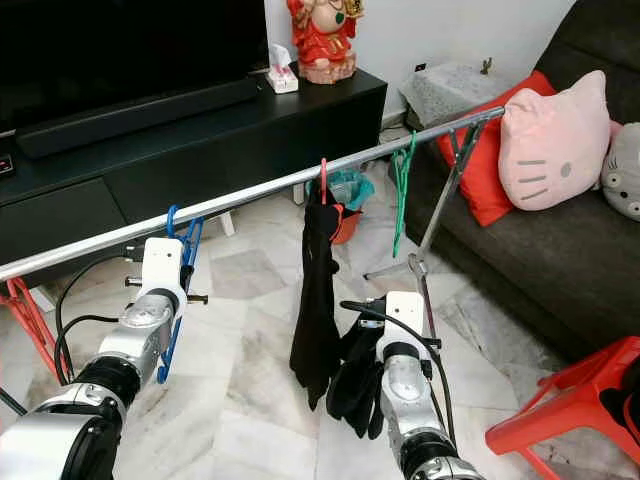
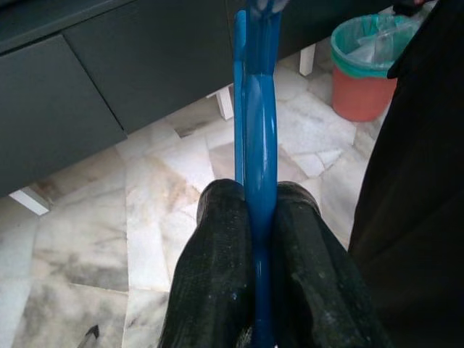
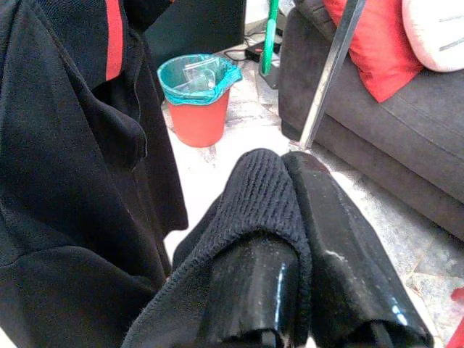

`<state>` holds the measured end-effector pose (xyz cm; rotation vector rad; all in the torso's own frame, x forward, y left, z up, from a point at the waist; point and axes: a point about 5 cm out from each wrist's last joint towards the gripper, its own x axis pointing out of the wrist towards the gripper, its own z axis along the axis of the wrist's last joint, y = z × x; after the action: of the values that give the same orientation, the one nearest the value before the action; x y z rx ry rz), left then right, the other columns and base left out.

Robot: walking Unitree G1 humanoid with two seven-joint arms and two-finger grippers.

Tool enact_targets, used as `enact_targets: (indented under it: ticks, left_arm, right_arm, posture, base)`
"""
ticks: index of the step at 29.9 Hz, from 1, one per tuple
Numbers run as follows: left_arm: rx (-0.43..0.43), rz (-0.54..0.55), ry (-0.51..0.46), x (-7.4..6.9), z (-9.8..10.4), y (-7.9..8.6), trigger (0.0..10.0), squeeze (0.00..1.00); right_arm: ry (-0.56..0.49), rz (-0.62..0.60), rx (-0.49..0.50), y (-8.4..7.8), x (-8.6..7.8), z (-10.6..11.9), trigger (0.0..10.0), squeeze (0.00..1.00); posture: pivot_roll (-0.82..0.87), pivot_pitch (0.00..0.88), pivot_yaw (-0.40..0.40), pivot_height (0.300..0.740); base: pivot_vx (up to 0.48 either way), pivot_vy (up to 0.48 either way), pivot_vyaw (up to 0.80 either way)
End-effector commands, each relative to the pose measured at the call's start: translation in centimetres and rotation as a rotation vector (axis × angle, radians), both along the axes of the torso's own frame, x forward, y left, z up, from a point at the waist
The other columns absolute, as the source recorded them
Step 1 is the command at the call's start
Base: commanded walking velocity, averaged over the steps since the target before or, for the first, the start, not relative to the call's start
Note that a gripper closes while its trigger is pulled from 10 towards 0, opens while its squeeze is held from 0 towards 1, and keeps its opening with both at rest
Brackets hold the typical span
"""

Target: Hang hanger

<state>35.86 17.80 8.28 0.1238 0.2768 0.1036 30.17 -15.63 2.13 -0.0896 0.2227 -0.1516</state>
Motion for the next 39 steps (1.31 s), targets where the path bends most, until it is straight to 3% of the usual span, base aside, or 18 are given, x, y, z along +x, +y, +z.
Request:
enact_targets:
  ticks: [1,2,3,4,5,6,14,16,23,28,33,39]
  left_arm:
    - [-0.01,0.026,-0.032,-0.3,0.1,0.3,0.0,0.0]
    - [-0.01,0.026,-0.032,-0.3,0.1,0.3,0.0,0.0]
    - [-0.016,0.011,-0.061,-0.6,0.2,0.3,1.5,0.0]
    - [-0.011,-0.011,-0.081,-0.9,0.1,0.3,4.6,0.0]
    - [-0.011,-0.011,-0.081,-0.9,0.1,0.3,4.6,0.0]
    - [-0.02,-0.02,-0.094,-1.3,0.0,0.4,10.0,0.0]
    - [-0.026,-0.066,-0.143,-3.8,-1.0,0.8,10.0,0.0]
    - [0.002,-0.077,-0.133,-4.9,-1.8,0.8,10.0,0.0]
    - [-0.018,-0.056,-0.145,-6.3,-2.1,0.7,10.0,0.0]
    - [0.001,-0.075,-0.059,-8.0,-4.1,0.9,10.0,0.0]
    - [0.022,-0.115,0.011,-8.7,-5.4,0.8,10.0,0.0]
    - [0.02,-0.122,0.017,-7.8,-4.9,0.6,10.0,0.0]
  right_arm:
    - [-0.005,-0.004,0.001,0.0,0.0,0.1,10.0,0.0]
    - [-0.005,-0.004,0.001,0.0,0.0,0.1,10.0,0.0]
    - [-0.005,-0.003,0.002,0.0,0.0,0.0,10.0,0.0]
    - [-0.003,-0.002,0.002,0.0,-0.1,0.0,10.0,0.0]
    - [-0.003,-0.002,0.002,0.0,-0.1,0.0,10.0,0.0]
    - [0.0,0.0,0.002,0.1,-0.2,-0.1,10.0,0.0]
    - [0.007,0.014,0.002,0.4,-0.5,-0.5,10.0,0.0]
    - [0.004,0.018,0.0,0.5,-0.6,-0.5,10.0,0.0]
    - [0.006,0.027,-0.015,0.3,-0.8,-0.6,10.0,0.0]
    - [0.008,0.039,-0.028,0.3,-0.9,-0.7,10.0,0.0]
    - [0.016,0.037,-0.033,0.1,-1.2,-1.0,10.0,0.0]
    - [0.004,0.035,-0.036,0.1,-0.7,-0.5,10.0,0.0]
  posture:
    - [0.05,0.0,-0.008,0.74]
    - [0.05,0.0,-0.008,0.74]
    - [0.05,0.0,-0.011,0.74]
    - [0.05,0.0,-0.012,0.74]
    - [0.05,0.0,-0.012,0.74]
    - [0.06,0.0,-0.014,0.74]
    - [0.06,0.0,-0.013,0.74]
    - [0.06,0.0,-0.012,0.74]
    - [0.05,0.0,-0.021,0.74]
    - [0.05,0.0,-0.023,0.74]
    - [0.04,0.0,-0.02,0.74]
    - [0.04,0.0,-0.015,0.74]
  base:
    - [0.0,0.0,0.0]
    - [0.0,0.0,0.0]
    - [0.0,0.0,0.0]
    - [0.0,0.0,0.0]
    - [0.0,0.0,0.0]
    - [0.0,0.0,0.0]
    - [0.0,0.0,0.0]
    - [0.0,0.0,0.0]
    - [0.0,0.0,0.0]
    - [0.0,0.0,0.0]
    - [0.0,0.0,0.0]
    - [0.0,0.0,0.0]
